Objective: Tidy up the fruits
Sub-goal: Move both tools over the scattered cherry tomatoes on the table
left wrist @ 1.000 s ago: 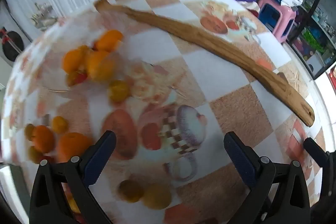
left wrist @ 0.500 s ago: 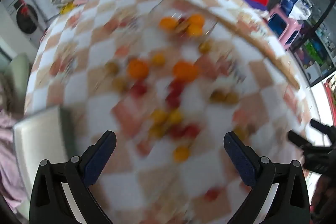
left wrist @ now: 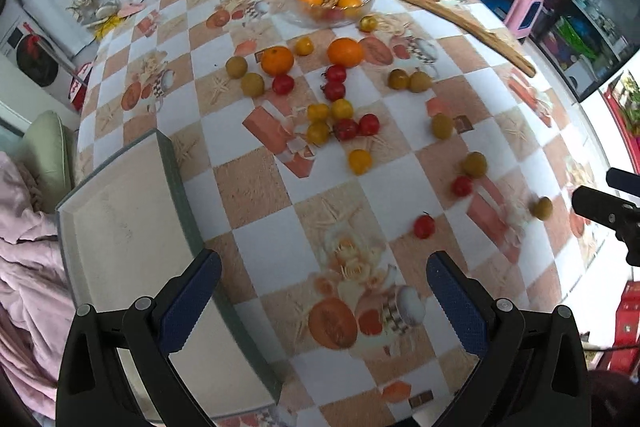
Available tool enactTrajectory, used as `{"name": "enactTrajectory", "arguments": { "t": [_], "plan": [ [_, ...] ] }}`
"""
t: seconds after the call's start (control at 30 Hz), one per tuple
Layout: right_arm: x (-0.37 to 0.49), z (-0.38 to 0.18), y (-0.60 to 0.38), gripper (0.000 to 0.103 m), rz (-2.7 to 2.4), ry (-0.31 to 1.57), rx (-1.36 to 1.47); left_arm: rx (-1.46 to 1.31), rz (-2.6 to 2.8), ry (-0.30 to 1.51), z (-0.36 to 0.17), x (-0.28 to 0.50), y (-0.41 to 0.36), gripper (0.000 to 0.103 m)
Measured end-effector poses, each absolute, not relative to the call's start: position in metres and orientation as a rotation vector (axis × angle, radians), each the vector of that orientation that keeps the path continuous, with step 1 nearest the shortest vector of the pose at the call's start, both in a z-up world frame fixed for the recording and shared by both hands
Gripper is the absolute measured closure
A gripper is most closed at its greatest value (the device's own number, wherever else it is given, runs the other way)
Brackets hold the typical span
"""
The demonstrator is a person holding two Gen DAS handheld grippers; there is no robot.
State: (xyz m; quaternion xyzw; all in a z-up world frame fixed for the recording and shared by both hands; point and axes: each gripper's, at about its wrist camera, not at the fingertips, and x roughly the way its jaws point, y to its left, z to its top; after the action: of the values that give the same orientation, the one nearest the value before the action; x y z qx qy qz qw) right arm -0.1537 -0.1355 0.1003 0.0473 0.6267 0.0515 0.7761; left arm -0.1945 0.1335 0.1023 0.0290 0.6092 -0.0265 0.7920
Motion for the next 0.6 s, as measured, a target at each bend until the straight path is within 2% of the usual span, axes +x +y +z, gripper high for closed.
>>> {"name": "enactTrajectory", "arguments": {
  "t": [0.4,0.6],
  "plan": [
    [-0.141,0.121,-0.148,0.000,0.332,1.358,-0.068,-0.053,0.158,1.311,0.117,-0.201,0.111,0.000],
    [-0.140,0.113,-0.158,0.000,0.406,1.373,-0.125,-0.113,0.249,1.337,0.112,-0.211,0.098,0.000]
  ]
}}
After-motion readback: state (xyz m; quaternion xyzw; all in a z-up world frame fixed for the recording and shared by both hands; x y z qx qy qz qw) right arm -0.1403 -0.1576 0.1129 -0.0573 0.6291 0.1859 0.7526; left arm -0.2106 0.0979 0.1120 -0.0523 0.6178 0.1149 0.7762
